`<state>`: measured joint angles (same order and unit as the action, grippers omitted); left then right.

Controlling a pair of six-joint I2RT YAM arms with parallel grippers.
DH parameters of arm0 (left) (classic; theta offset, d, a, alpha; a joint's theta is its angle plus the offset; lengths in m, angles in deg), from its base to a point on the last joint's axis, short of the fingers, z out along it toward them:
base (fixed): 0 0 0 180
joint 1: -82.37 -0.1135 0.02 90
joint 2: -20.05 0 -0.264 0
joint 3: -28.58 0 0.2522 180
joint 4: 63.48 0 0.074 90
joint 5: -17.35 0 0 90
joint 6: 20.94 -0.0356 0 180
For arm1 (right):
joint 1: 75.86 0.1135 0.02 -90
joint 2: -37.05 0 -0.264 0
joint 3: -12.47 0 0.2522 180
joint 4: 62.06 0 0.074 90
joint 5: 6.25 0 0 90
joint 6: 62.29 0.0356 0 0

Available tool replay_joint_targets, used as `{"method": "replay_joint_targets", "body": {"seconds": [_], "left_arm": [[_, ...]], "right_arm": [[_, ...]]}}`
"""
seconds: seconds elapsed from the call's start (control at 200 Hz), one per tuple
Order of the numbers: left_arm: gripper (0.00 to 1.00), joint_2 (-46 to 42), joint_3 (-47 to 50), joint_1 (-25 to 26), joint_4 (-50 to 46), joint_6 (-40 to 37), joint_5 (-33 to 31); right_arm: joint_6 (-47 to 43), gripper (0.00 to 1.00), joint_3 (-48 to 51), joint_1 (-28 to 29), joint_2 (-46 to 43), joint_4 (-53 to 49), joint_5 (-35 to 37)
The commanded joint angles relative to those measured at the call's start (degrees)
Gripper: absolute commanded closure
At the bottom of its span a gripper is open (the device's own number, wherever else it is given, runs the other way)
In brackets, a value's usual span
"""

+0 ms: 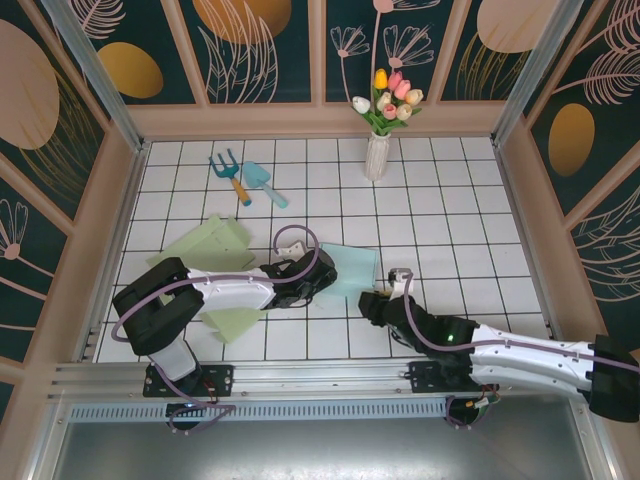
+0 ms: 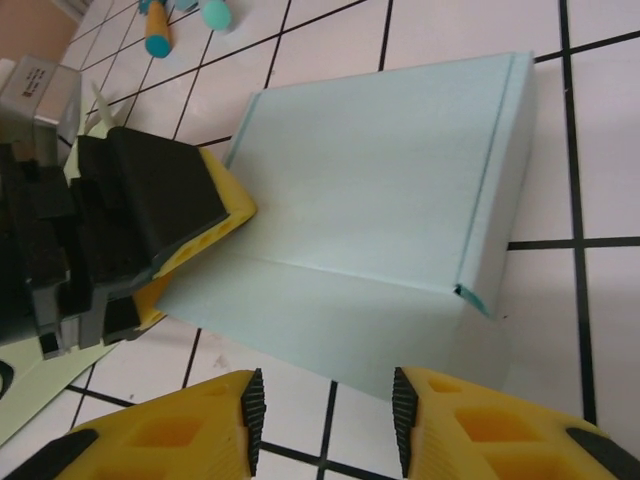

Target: Fold the paper box

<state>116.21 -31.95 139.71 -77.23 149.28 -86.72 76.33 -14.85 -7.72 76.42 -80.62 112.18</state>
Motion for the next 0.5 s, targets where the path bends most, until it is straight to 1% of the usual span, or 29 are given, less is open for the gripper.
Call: {"method": "replay_joint_targets", "body": {"seconds": [0.0, 0.085, 0.195, 0.255, 0.49], "left_arm": [[0.45, 3.7, 3.3, -0.1, -11.4, -1.3, 2.1], [0.45, 3.9, 3.2, -0.1, -11.3, -1.3, 2.0], [0.45, 4.1, 3.1, 0.0, -11.4, -1.5, 2.1], [0.45, 4.2, 3.1, 0.0, -11.2, -1.5, 2.1], [0.45, 4.3, 3.1, 0.0, -11.0, -1.7, 2.0]], "right_arm": [[-4.0, 0.56, -0.4, -2.6, -0.3, 0.3, -0.8], [-5.5, 0.55, 0.0, -6.0, -0.4, 1.6, -4.2], [-6.2, 0.55, 2.1, -11.8, 0.0, 5.1, -11.9], [-6.3, 0.55, 3.2, -13.9, 0.2, 7.0, -14.9], [-5.2, 0.54, 5.8, -14.7, 2.4, 11.3, -16.9]]}}
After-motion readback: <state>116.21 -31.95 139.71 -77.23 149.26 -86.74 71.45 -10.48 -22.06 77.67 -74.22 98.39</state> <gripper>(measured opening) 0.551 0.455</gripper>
